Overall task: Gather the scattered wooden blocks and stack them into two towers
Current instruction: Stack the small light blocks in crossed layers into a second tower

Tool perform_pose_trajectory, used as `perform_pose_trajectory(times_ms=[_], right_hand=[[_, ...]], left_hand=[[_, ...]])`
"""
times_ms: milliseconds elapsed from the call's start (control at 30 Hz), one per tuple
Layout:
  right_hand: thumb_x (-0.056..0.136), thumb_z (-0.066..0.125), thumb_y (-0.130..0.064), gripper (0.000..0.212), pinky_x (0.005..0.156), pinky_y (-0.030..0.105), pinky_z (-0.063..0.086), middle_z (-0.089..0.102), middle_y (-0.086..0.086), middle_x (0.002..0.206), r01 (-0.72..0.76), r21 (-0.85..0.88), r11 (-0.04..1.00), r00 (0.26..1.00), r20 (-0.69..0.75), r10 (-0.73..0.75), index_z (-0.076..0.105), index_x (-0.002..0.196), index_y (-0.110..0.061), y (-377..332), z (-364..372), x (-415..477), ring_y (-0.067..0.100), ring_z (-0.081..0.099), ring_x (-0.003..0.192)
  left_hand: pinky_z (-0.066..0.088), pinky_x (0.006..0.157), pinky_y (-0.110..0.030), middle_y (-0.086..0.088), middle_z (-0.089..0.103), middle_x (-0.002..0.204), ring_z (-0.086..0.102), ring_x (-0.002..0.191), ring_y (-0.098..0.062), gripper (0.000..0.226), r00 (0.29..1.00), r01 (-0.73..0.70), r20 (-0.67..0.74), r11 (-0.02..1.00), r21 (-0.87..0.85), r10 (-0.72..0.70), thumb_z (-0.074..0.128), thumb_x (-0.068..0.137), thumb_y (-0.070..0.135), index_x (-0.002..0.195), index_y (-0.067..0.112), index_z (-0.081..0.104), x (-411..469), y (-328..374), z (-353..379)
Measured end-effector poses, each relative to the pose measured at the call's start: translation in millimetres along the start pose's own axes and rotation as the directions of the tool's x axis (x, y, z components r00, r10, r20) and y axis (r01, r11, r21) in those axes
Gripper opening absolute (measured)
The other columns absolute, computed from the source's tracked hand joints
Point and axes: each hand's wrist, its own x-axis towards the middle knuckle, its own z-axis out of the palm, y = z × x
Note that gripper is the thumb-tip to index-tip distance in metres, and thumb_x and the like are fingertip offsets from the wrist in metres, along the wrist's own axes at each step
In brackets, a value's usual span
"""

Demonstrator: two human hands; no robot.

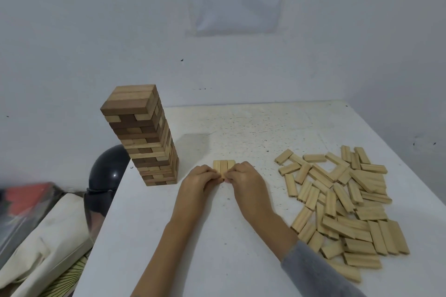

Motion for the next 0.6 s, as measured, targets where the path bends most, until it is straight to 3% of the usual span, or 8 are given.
perform_pose_trajectory(times_ms=[100,333,600], right_hand=[[0.057,0.082,0.013,0.025,0.044,0.031,0.051,0.062,0.001,0.067,-0.017,0.013,1.000,1.000,-0.024,0.017,0.069,0.066,-0.007,-2.1,4.1,1.4,0.019,0.060,0.067],[0.063,0.081,0.011,0.023,0.056,0.025,0.052,0.066,0.002,0.076,0.011,0.019,1.000,0.997,-0.077,-0.010,0.073,0.078,-0.004,-1.1,3.2,-0.4,0.021,0.061,0.078],[0.075,0.076,0.005,0.013,0.083,0.006,0.036,0.065,0.005,0.084,-0.048,0.083,0.995,0.994,-0.099,0.056,0.075,0.086,-0.002,4.5,9.5,-1.9,0.007,0.048,0.088]], left_hand=[[0.045,0.075,-0.016,0.002,0.065,0.084,0.056,0.085,-0.005,0.011,1.000,0.008,-0.026,0.999,-0.039,-0.009,0.067,0.083,0.012,0.085,0.005,0.075,2.1,-5.2,1.2],[0.051,0.072,-0.028,0.007,0.061,0.091,0.060,0.084,-0.006,0.003,0.998,0.004,-0.065,0.999,-0.054,-0.008,0.071,0.085,0.007,0.088,0.005,0.071,2.9,-9.0,5.0],[0.050,0.070,-0.026,0.007,0.060,0.092,0.059,0.084,-0.006,0.004,0.997,-0.011,-0.083,0.997,-0.081,0.004,0.070,0.087,0.009,0.088,0.006,0.070,1.7,-8.2,4.0]])
